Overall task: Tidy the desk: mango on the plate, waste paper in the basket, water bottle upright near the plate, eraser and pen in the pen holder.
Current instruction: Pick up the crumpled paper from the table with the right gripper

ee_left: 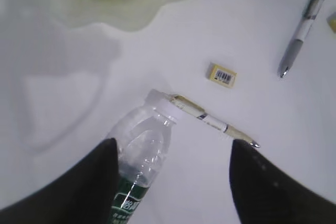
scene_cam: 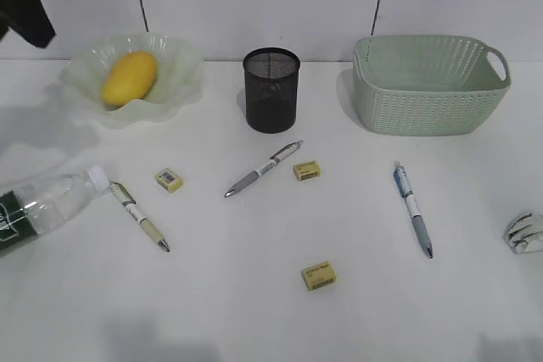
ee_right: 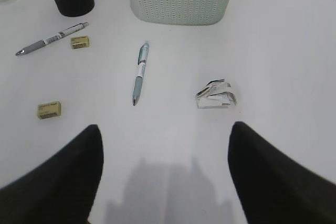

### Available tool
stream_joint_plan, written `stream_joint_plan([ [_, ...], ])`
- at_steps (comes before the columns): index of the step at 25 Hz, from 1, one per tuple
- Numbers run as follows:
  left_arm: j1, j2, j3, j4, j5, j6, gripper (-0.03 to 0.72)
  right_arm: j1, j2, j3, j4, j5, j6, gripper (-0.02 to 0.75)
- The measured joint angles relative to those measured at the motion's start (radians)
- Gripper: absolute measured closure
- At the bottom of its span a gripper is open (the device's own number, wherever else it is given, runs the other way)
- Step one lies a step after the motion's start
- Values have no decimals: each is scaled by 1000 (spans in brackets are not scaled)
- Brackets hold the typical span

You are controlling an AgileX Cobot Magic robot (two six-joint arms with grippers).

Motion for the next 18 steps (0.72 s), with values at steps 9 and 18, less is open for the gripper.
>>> stream_joint_plan([
  [9, 0, -256, 215, 6, 0, -35, 190, 0, 0, 0, 0, 0, 0, 154],
  [18, 0, -643, 652, 12, -159, -60, 190, 0, 0, 0, 0, 0, 0, 154],
])
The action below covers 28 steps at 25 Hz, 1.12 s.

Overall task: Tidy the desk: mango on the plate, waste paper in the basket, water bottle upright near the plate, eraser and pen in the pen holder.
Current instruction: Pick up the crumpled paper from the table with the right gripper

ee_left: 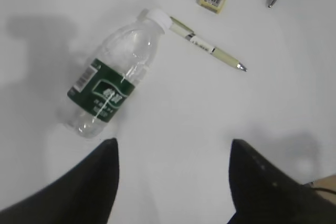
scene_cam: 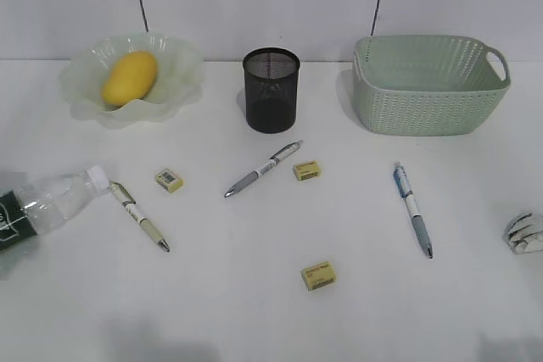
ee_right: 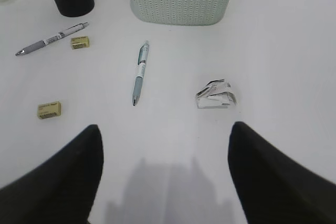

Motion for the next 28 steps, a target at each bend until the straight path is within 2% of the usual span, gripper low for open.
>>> stream_joint_plan([
  [5, 0, -257, 213, 2, -65, -61, 190, 0, 0, 0, 0, 0, 0, 154],
  [10, 0, -490, 330, 9, -42, -118, 190, 0, 0, 0, 0, 0, 0, 154],
  [15, 0, -714, 340, 86, 30, -132, 190, 0, 0, 0, 0, 0, 0, 154],
  [19, 0, -855, 348, 104, 29, -139, 190, 0, 0, 0, 0, 0, 0, 154],
  [28, 0, -995, 364, 121, 19, -146, 190, 0, 0, 0, -1, 0, 0, 154],
])
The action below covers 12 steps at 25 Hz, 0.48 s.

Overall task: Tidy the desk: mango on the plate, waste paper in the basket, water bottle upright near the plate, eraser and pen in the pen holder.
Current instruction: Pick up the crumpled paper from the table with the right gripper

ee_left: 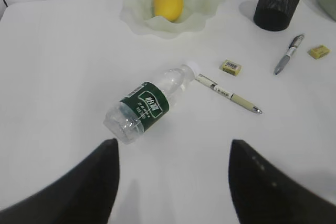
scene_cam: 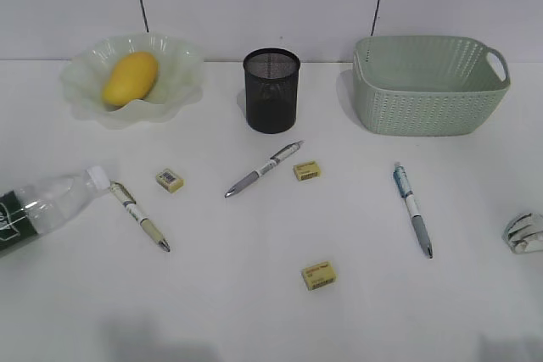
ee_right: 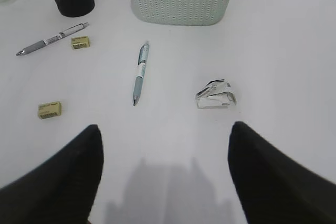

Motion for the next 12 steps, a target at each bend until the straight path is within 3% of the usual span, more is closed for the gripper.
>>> stream_joint_plan([
  [7, 0, -5, 2, 0, 0, 0, 190, 0, 7, 0, -1, 0, 0, 154],
  [12, 0, -5, 2, 0, -1, 0, 190, 0, 144, -10, -4, -12, 0, 154],
])
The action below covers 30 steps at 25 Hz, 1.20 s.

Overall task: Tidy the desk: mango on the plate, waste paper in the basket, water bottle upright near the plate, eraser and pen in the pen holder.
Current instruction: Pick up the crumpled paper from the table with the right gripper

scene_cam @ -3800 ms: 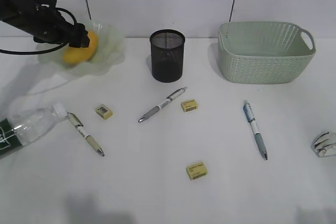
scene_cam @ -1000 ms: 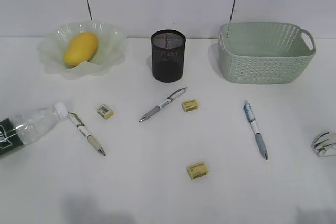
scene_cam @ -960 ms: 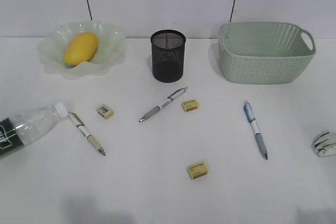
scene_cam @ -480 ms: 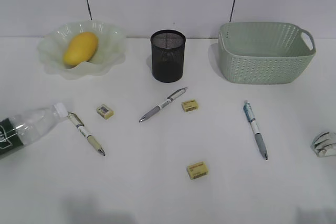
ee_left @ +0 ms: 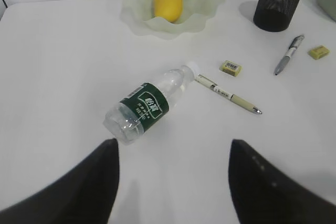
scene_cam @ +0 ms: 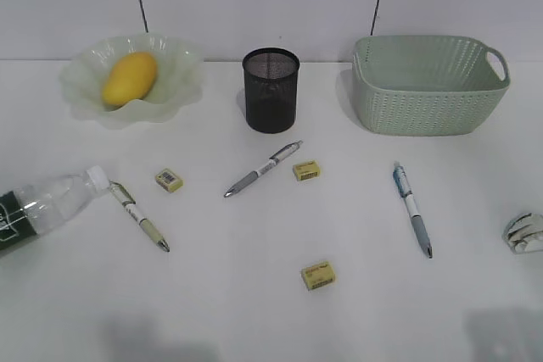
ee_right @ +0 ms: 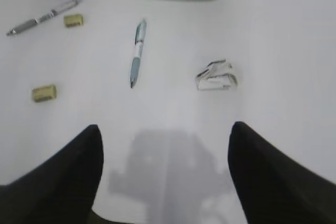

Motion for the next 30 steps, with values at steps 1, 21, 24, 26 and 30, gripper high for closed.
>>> stream_joint_plan([
  [1, 0, 0, 0, 0, 0, 0, 190, 0, 33, -4, -3, -9, 0, 154],
  [21, 0, 0, 0, 6, -2, 0, 190, 0, 726, -63, -16, -264, 97, 154],
  [24, 0, 0, 0, 6, -2, 0, 190, 0, 776, -101, -17, -250, 97, 154],
  [26, 0, 0, 0, 6, -3, 0, 190, 0, 807, -123, -17, -251, 96, 154],
  [30, 11, 0, 0, 6, -3, 0, 190, 0, 862, -149, -17, -253, 94, 154],
])
